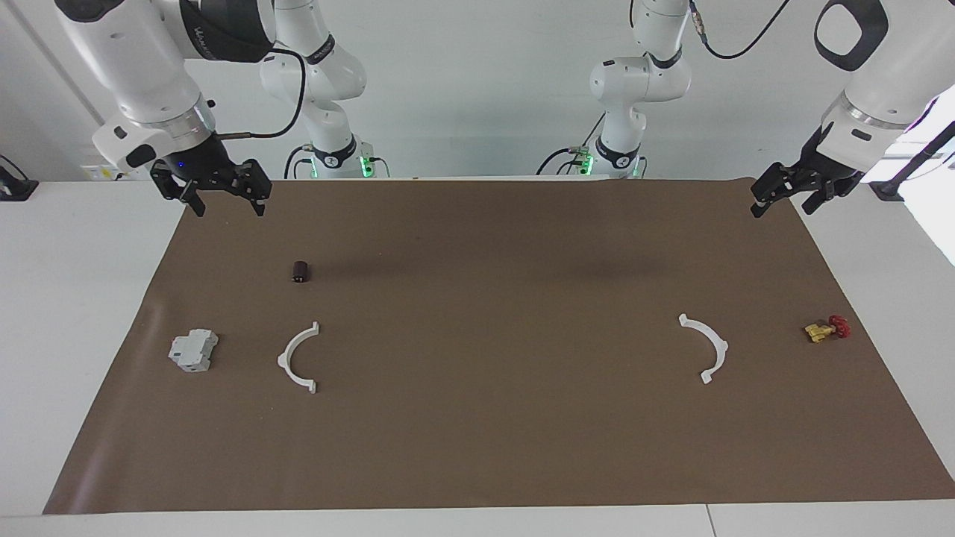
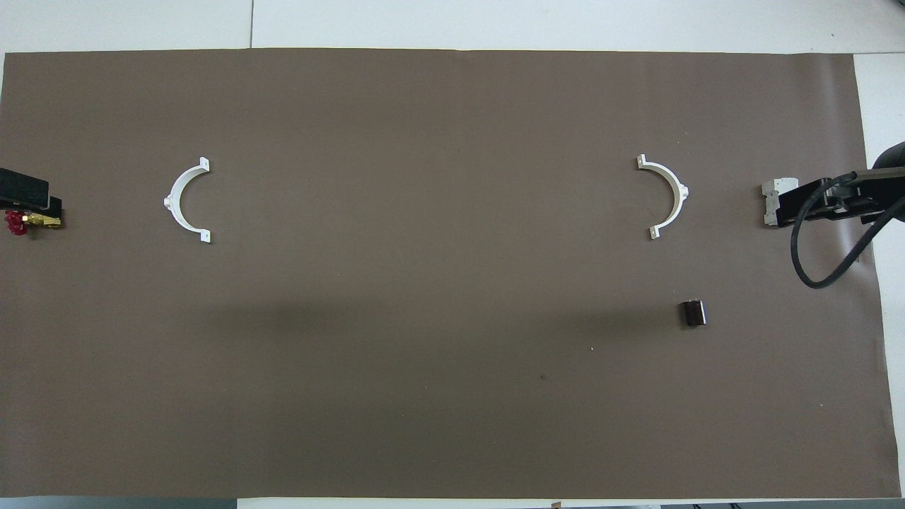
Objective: Assemble drain pipe with both arms
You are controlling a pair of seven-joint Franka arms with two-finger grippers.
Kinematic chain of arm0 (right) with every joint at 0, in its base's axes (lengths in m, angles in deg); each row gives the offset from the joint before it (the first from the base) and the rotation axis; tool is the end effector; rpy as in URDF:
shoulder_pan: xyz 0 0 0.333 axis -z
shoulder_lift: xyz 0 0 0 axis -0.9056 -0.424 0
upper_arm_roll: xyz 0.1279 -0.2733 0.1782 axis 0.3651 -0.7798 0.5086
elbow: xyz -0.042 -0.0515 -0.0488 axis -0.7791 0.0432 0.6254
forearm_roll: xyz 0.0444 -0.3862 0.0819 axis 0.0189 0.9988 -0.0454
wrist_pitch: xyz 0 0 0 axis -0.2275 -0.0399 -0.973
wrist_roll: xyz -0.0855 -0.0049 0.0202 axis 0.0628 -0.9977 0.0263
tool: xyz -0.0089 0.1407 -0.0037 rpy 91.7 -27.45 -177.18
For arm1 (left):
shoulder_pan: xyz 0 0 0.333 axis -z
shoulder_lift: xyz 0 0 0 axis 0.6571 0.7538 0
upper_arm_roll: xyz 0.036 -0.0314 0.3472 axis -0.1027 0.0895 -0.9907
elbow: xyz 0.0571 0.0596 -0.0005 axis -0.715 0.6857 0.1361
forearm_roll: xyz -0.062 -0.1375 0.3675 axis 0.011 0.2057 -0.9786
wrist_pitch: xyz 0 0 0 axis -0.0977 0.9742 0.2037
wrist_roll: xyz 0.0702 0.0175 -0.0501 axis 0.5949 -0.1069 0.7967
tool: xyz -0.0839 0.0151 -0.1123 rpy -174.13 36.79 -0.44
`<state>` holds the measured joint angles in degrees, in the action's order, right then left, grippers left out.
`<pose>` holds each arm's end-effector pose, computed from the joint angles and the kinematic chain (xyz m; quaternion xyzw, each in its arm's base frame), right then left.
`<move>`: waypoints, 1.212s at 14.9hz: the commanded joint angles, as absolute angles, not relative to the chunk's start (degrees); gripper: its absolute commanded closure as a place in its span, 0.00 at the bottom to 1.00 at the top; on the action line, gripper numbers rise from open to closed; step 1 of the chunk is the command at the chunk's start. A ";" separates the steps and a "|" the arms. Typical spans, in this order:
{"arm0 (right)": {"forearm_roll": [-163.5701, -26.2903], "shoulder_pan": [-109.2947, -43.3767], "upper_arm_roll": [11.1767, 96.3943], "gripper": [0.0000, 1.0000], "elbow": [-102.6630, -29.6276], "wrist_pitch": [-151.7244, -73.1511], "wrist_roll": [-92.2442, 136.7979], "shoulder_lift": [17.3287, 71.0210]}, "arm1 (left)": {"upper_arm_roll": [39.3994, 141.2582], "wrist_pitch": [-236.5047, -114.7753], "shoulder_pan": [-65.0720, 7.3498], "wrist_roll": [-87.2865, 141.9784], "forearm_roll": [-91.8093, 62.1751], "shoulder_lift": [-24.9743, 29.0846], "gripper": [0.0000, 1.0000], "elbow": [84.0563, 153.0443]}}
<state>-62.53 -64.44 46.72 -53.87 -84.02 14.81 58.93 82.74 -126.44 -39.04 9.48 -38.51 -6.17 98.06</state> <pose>0.5572 -0.0077 0.6084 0.9996 0.0026 -0.0253 0.0155 0.5662 0.0205 0.6181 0.9999 0.0008 -0.0105 0.0127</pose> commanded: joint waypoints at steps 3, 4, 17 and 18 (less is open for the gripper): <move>-63.46 -63.94 46.94 0.00 -54.06 -84.31 15.86 58.99 | 82.38 -125.85 -38.53 9.00 -39.34 -7.48 0.00 99.18; -63.46 -63.94 46.94 0.00 -54.59 -84.31 15.69 59.25 | 82.38 -125.85 -38.53 9.00 -39.34 -7.48 0.00 99.18; -66.27 -63.15 47.11 0.00 -66.36 -120.41 27.11 42.14 | 82.38 -125.85 -38.53 9.00 -39.34 -7.48 0.00 99.18; -67.06 -62.80 47.20 0.00 -66.11 -121.65 27.55 39.76 | 82.38 -125.85 -38.53 9.00 -39.25 -7.48 0.00 99.18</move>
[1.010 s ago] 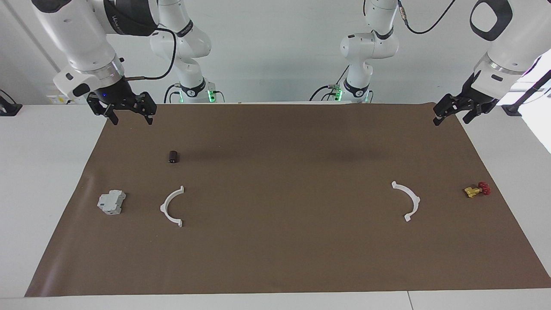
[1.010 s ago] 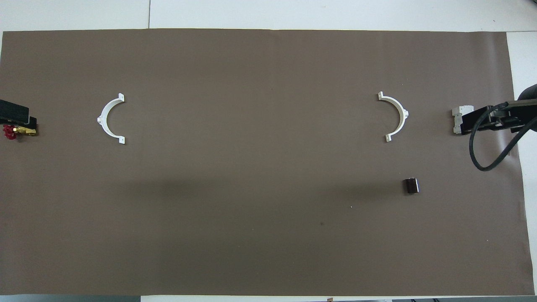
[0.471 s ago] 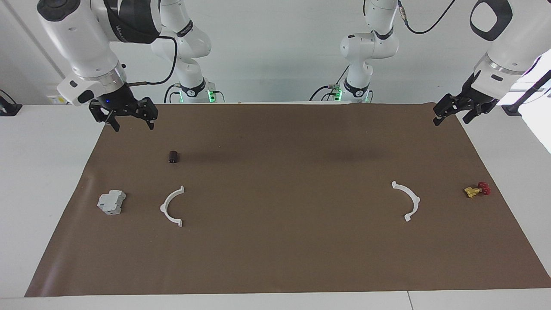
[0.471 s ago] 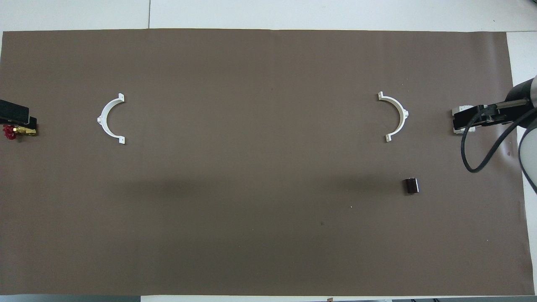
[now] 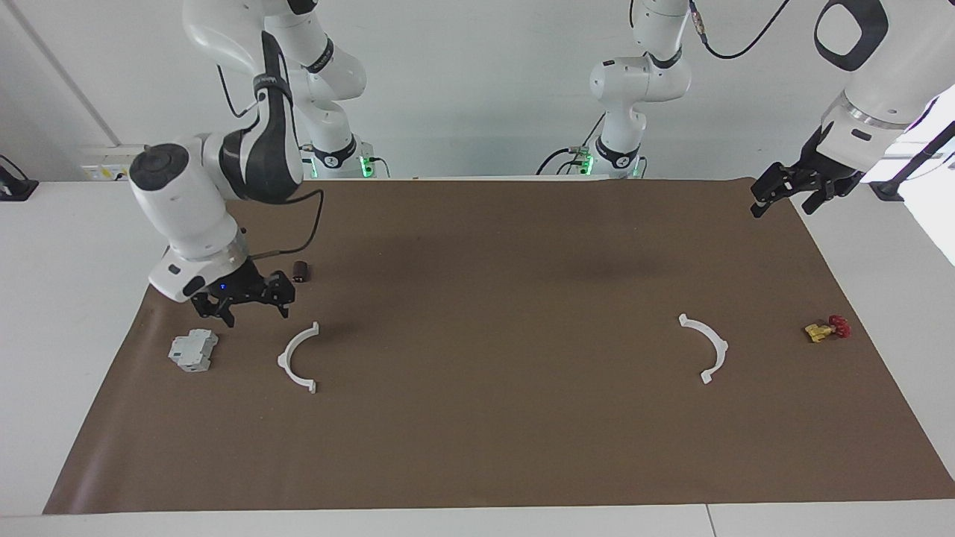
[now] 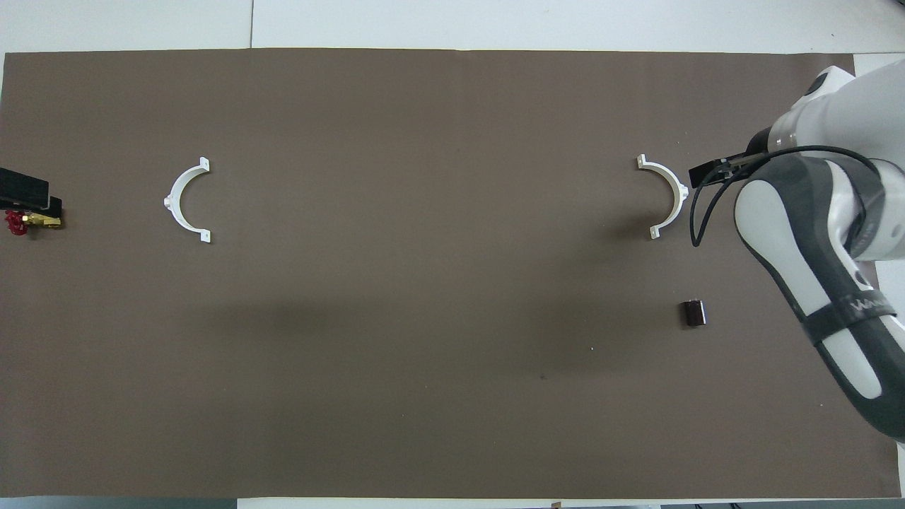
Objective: Assemble drain pipe with both arms
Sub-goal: 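Reach the right gripper down and grasp the nearer white clamp half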
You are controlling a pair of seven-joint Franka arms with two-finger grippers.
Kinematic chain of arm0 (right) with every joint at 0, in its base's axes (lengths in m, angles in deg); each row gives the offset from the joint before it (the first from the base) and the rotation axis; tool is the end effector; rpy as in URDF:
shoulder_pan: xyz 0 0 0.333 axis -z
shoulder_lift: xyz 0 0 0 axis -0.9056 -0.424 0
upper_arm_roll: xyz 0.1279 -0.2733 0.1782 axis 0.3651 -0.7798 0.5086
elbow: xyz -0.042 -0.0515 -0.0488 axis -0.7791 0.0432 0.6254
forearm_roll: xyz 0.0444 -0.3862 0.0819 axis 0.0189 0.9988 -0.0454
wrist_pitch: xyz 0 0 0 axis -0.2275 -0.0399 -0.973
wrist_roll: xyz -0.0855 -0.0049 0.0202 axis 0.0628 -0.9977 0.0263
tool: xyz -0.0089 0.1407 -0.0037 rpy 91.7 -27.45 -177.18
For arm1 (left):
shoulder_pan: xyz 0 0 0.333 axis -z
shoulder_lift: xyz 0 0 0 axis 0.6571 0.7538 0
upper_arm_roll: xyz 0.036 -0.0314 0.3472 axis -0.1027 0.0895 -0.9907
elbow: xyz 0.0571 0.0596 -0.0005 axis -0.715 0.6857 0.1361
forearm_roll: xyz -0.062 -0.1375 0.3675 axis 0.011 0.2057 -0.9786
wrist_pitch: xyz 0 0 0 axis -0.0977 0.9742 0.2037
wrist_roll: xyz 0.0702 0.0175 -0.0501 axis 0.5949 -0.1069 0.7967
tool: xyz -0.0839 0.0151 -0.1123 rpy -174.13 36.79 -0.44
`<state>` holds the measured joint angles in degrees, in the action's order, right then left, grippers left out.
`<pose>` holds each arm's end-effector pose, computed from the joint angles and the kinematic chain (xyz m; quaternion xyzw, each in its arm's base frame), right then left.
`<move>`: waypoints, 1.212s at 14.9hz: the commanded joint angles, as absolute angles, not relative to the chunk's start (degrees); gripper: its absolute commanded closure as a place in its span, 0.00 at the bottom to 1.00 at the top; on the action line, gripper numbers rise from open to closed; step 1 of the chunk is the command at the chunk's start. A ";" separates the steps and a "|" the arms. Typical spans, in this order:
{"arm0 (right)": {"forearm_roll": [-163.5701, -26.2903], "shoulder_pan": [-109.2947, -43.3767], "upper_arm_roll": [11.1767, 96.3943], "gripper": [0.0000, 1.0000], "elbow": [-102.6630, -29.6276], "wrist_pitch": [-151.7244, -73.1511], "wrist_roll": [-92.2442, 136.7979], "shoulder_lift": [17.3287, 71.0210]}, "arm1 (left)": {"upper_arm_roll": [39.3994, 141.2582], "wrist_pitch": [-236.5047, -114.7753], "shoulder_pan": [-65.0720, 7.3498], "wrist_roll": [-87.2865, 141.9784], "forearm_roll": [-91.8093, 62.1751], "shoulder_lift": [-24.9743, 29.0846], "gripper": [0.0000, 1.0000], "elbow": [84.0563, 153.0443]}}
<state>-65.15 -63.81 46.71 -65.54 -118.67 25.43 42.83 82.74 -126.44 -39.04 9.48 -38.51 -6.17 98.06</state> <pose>0.6556 -0.0102 0.3914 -0.9957 -0.0857 -0.0354 0.0027 0.5662 0.0205 0.6181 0.9999 0.0008 -0.0105 0.0127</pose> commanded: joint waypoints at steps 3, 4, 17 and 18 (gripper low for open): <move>-70.58 -62.54 47.11 0.00 -66.10 -125.97 30.63 36.23 | 82.38 -125.85 -38.53 9.00 -39.34 -7.48 0.00 99.18; -70.58 -62.62 47.11 0.01 -66.02 -126.93 30.63 35.18 | 82.38 -125.85 -38.53 9.00 -39.34 -7.48 0.00 99.18; -70.58 -62.80 47.02 0.48 -70.23 -133.53 32.03 34.12 | 82.38 -125.85 -38.53 9.00 -39.34 -7.48 0.00 99.18; -70.58 -62.80 47.02 0.63 -70.23 -133.18 32.03 34.20 | 82.38 -125.85 -38.53 9.00 -39.25 -7.48 0.00 99.18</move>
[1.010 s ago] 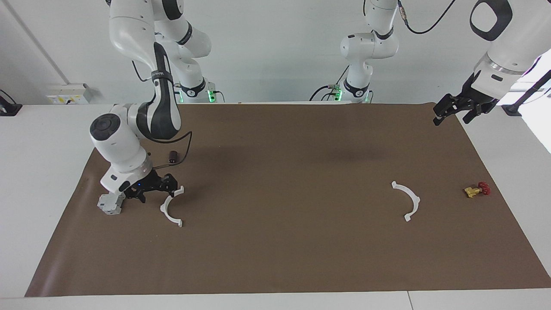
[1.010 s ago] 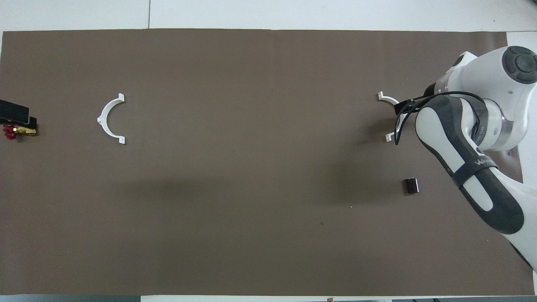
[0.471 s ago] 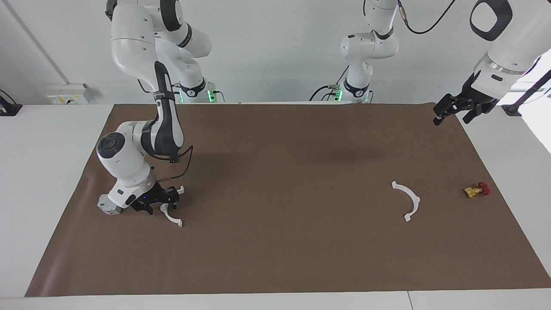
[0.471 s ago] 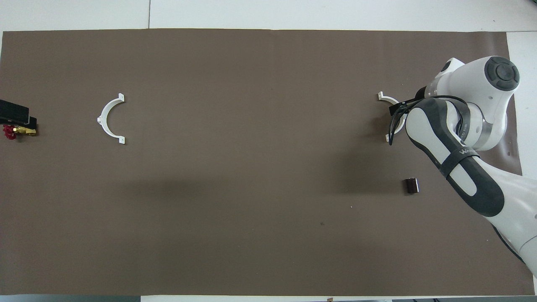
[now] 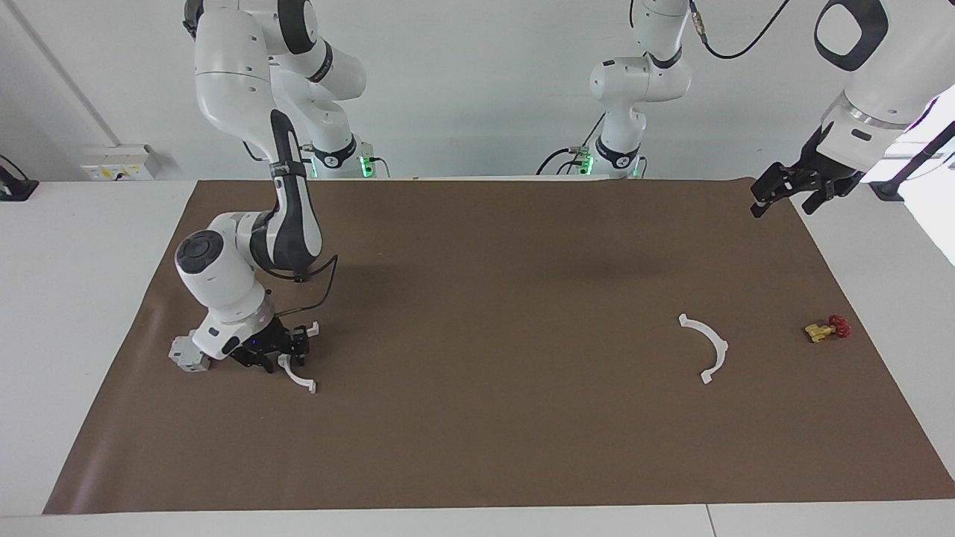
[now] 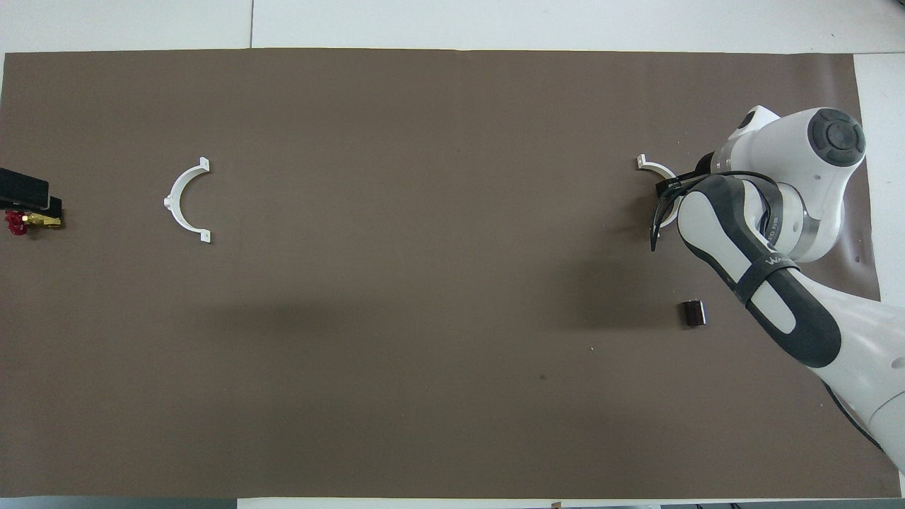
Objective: Assemble drain pipe with both arms
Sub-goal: 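Reach the right gripper down and grasp the nearer white clamp half, then carry the clamp half to the table center while the left gripper reaches the other half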
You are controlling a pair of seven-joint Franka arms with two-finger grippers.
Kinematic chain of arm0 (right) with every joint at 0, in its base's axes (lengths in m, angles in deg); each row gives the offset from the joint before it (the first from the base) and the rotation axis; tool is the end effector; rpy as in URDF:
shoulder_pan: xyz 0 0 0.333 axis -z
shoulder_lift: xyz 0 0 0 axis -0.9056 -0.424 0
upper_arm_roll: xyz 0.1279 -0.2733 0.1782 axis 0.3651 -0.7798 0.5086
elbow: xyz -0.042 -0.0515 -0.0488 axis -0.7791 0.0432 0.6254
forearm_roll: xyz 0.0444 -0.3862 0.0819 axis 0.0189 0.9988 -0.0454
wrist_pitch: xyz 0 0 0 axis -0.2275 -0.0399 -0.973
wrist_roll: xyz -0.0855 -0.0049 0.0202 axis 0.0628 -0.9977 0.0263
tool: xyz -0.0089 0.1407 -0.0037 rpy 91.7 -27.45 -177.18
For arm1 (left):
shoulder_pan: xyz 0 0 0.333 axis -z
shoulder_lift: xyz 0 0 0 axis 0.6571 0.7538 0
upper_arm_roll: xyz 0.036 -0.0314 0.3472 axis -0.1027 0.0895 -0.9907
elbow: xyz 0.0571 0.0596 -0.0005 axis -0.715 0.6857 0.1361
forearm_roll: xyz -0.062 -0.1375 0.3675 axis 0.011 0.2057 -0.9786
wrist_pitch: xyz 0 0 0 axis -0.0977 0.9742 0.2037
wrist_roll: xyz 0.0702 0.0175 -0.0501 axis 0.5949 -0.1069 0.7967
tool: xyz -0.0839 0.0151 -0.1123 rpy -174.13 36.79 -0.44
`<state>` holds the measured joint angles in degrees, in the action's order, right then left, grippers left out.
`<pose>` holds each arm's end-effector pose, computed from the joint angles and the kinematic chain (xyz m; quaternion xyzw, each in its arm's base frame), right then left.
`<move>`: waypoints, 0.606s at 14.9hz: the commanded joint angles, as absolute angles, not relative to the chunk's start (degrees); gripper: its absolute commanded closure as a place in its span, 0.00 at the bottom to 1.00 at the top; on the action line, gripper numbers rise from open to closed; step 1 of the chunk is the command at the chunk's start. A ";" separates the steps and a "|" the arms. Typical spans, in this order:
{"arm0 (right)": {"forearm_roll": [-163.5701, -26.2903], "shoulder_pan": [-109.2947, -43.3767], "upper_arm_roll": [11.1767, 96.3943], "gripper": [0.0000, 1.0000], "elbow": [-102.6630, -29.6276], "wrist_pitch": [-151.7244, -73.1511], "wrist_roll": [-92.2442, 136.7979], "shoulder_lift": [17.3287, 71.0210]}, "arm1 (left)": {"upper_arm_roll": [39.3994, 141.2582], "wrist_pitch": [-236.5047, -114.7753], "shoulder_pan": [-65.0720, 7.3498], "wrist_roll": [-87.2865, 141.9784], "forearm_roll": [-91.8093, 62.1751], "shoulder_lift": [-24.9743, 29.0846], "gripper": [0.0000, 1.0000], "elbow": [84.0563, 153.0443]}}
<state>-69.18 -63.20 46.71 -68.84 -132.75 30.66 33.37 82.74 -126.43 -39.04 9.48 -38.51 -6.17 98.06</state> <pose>0.6718 -0.0161 0.2793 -0.9935 -0.0996 -0.0505 0.0228 0.5662 0.0205 0.6181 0.9999 0.0008 -0.0106 0.0127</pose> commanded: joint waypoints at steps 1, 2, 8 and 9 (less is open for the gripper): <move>-70.58 -62.89 47.02 0.85 -69.97 -132.74 31.95 34.20 | 82.38 -125.85 -38.53 9.00 -39.25 -7.48 0.00 99.18; -70.58 -63.15 47.11 1.00 -69.62 -131.87 31.60 34.20 | 82.38 -125.85 -38.53 9.00 -39.34 -7.48 0.00 99.18; -69.54 -70.24 48.52 1.00 -55.78 -117.66 18.63 32.11 | 82.38 -125.59 -38.44 9.09 -39.25 -7.48 0.00 99.18; -69.27 -73.40 48.52 1.00 -53.12 -116.06 14.84 31.40 | 82.47 -125.59 -38.35 9.00 -39.34 -7.48 0.00 99.18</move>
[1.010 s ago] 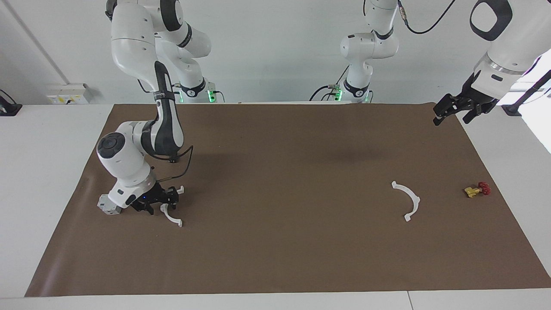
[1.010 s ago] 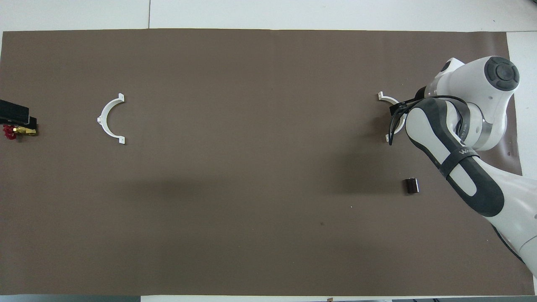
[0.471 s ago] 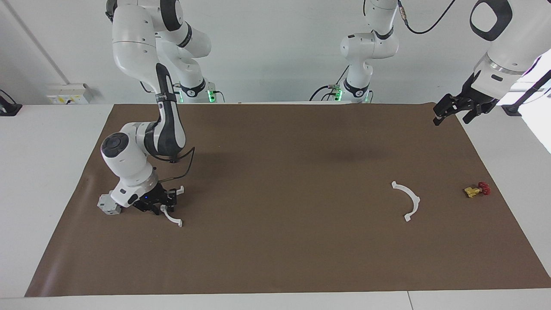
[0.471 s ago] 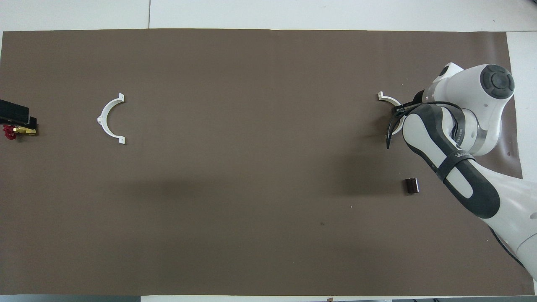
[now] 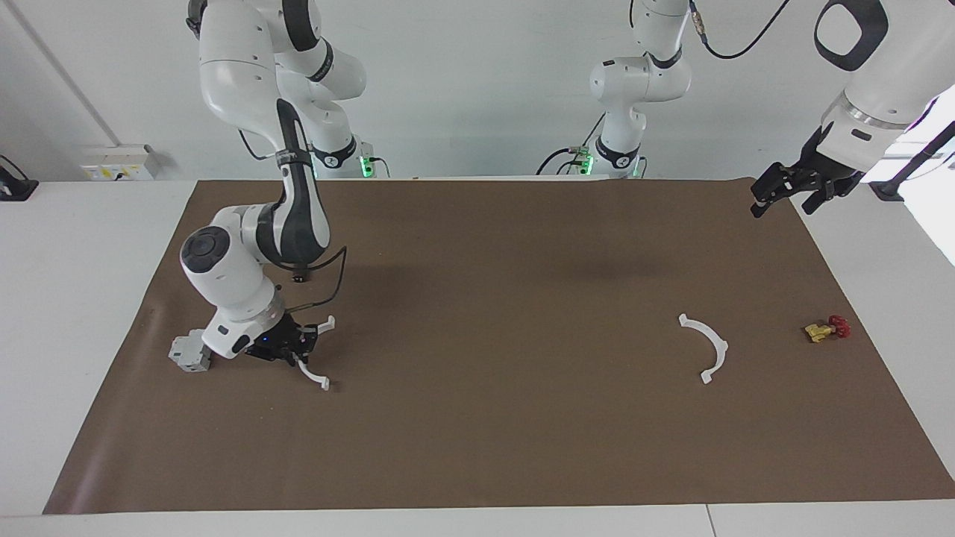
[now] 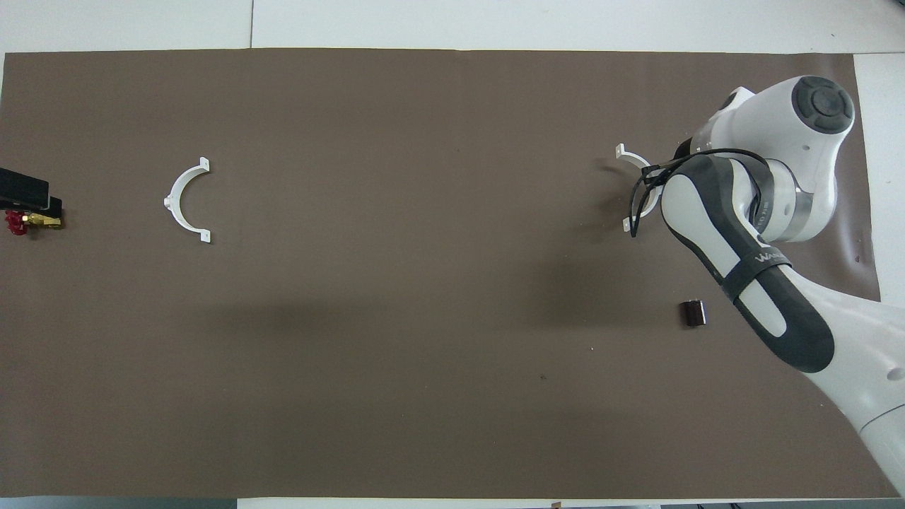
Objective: Assemble drain pipe with both arms
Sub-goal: 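Carry the clamp half to the table center while the left gripper reaches the other half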
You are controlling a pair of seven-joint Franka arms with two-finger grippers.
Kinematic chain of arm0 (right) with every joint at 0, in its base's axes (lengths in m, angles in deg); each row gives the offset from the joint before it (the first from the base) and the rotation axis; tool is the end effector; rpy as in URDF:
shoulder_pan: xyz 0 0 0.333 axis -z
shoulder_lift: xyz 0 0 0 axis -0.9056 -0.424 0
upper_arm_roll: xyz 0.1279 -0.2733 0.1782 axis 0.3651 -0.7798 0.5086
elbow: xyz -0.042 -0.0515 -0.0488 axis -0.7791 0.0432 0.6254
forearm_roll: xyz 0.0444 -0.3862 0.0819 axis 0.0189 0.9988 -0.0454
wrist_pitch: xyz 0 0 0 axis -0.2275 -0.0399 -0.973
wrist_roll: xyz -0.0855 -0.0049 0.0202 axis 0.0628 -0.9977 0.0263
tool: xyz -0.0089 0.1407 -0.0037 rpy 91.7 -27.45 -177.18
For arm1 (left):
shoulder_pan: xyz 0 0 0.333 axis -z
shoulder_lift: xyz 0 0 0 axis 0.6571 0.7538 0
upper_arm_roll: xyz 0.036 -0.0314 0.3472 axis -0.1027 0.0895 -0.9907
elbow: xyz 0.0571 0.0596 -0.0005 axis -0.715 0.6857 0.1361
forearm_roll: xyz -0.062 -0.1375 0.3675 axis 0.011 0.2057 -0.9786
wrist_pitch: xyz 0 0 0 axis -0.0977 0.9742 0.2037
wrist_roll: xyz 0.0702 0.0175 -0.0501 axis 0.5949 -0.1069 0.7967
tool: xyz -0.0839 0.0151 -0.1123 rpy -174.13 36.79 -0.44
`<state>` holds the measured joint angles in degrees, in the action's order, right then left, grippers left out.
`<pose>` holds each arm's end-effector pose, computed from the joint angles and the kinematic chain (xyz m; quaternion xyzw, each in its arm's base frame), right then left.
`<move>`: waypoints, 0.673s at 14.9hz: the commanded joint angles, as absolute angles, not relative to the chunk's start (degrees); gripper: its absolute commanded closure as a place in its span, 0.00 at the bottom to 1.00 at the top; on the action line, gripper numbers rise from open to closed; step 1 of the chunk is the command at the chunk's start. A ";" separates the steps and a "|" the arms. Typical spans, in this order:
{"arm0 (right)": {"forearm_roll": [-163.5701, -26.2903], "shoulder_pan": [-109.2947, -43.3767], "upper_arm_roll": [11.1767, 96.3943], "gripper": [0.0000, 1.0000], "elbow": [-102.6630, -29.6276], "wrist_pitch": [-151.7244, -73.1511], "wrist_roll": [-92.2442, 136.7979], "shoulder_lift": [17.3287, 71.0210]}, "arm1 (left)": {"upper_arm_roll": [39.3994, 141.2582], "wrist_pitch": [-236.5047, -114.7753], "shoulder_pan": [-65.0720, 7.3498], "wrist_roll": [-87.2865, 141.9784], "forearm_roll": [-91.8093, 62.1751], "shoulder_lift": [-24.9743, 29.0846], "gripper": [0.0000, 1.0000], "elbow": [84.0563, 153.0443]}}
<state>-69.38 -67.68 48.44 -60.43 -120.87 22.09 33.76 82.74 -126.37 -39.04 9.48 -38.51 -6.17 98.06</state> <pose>0.6870 0.0590 0.3308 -0.9955 -0.0824 -0.0207 0.0427 0.5661 0.0205 0.6180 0.9999 0.0008 -0.0111 0.0127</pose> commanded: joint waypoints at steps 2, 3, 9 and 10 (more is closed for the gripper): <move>-67.25 -81.14 48.52 1.00 -51.52 -116.47 7.55 30.69 | 82.56 -125.76 -38.18 9.00 -39.25 -7.48 0.00 99.18; -66.89 -84.39 48.43 1.00 -51.51 -117.79 3.68 30.69 | 82.64 -125.15 -38.18 9.00 -39.25 -7.56 0.00 99.18; -65.84 -91.45 48.43 1.00 -53.35 -125.87 -0.66 28.41 | 82.56 -126.63 -38.79 8.74 -39.25 -10.46 0.00 103.30; -65.05 -91.45 48.52 1.00 -53.88 -126.06 -0.58 28.32 | 82.56 -129.16 -38.79 8.74 -39.25 -11.08 0.00 104.70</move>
<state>-66.53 -91.05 48.73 -53.30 -124.11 -1.00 29.37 82.73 -125.48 -38.86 9.48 -38.51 -8.13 100.05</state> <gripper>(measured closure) 0.793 0.000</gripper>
